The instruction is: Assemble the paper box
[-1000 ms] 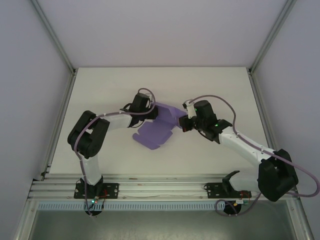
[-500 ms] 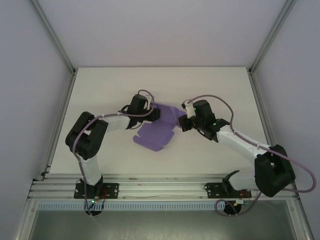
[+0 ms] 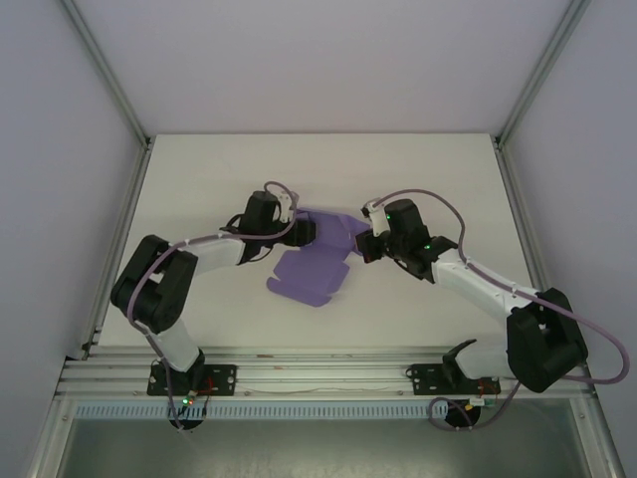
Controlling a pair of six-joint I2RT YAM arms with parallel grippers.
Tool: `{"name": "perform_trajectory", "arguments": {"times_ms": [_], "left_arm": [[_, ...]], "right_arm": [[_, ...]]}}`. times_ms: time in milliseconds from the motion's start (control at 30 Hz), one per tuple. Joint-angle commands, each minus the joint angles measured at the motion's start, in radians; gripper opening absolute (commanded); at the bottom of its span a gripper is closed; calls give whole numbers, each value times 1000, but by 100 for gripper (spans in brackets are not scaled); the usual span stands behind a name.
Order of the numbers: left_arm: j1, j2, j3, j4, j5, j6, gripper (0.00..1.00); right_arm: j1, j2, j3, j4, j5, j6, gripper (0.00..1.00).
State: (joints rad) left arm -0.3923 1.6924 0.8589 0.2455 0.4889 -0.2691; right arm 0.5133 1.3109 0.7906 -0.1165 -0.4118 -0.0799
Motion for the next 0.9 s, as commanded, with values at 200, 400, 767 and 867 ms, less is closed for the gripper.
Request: {"name": "perform_trajectory", "arguments": {"times_ms": [200, 400, 767, 867], "left_arm": [[78, -57, -96, 83, 53, -45, 60], [78, 23, -49, 144, 143, -48, 48], [70, 149, 26, 150, 130, -58, 26], [49, 171, 57, 106, 73, -41, 23]], "right_arm": [[-8, 5, 1, -23, -7, -22, 0], [-8, 21, 12, -24, -11, -24, 0], [-8, 25, 15, -32, -18, -34, 0], [-8, 29, 17, -31, -17, -34, 0]]}}
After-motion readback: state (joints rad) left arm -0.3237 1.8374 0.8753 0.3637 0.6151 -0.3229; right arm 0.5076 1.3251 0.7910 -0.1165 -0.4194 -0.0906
